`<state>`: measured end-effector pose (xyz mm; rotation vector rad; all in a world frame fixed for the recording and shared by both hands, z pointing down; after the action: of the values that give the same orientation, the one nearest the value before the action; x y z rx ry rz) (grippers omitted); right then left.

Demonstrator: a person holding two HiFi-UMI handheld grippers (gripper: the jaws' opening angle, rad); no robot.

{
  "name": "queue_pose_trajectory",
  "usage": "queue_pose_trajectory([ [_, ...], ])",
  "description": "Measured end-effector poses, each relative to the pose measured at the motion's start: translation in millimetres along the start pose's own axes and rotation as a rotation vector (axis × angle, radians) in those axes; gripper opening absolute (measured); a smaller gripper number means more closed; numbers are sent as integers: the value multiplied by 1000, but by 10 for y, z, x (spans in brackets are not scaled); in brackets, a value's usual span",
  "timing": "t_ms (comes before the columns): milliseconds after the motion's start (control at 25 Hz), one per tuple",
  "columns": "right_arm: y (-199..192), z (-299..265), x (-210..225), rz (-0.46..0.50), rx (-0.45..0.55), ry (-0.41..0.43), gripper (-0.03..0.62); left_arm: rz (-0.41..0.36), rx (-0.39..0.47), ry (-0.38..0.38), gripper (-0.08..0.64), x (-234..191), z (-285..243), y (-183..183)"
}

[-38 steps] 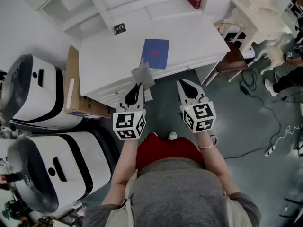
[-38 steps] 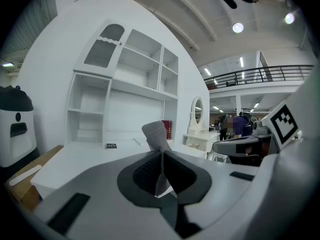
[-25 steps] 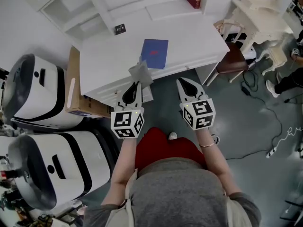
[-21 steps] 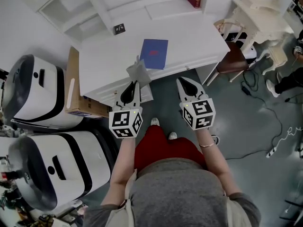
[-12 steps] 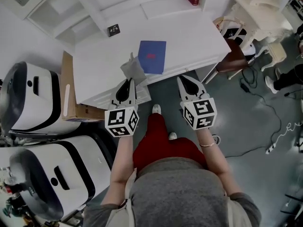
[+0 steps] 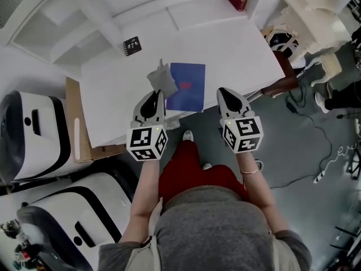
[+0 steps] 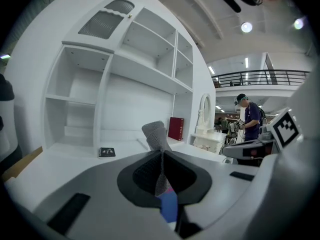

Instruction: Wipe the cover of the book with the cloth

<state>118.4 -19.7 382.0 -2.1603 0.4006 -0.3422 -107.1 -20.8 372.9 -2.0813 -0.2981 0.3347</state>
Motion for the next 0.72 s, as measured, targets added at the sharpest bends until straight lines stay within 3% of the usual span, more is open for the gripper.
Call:
queue_pose_trajectory([
  [400,388,-539,252,-66,-5,-90,30,-8,-20,-94,25,-385,-610,323],
  [720,407,-659,400,-108,-17,-158,29,-26,-68,-188,25,-330,-918,317],
])
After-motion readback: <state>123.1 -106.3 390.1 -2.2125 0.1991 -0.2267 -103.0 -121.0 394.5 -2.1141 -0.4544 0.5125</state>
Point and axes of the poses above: the fingertips, and each gripper's own axes: z backward along the fingers, x to its right, y out of its top, the point moved 5 cm from there along z, backward along the fingers, and after that the axes turned 15 degrees about -x, right-handed, at the moved point
